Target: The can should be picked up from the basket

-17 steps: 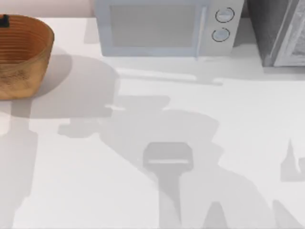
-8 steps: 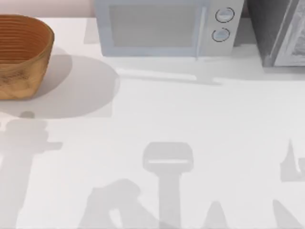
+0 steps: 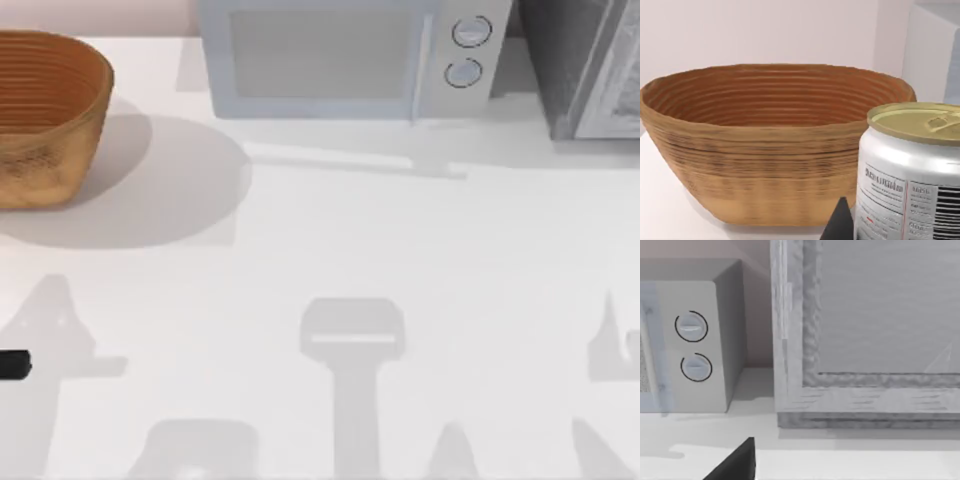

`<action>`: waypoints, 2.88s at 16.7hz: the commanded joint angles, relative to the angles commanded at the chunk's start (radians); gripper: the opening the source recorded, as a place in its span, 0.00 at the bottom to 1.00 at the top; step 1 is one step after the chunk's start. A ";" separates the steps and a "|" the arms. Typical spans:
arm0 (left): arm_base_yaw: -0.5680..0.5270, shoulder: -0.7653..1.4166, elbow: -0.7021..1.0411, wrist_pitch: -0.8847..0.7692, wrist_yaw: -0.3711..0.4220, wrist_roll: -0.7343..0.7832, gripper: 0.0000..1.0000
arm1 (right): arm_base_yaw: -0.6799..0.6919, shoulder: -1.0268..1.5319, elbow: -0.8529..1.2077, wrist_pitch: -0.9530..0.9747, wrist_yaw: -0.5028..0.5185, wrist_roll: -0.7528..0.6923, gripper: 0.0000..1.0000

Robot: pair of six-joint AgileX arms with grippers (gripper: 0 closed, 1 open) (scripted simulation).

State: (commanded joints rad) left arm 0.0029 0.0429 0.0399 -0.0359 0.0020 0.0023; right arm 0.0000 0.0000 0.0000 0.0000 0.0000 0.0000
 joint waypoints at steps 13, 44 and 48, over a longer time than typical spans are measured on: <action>-0.010 0.094 0.017 0.114 0.042 0.006 0.00 | 0.000 0.000 0.000 0.000 0.000 0.000 1.00; -0.185 2.317 0.974 1.323 1.271 0.063 0.00 | 0.000 0.000 0.000 0.000 0.000 0.000 1.00; -0.186 2.421 1.033 1.363 1.379 0.063 0.00 | 0.000 0.000 0.000 0.000 0.000 0.000 1.00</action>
State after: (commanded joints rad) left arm -0.1830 2.4641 1.0726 1.3274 1.3811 0.0649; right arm 0.0000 0.0000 0.0000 0.0000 0.0000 0.0000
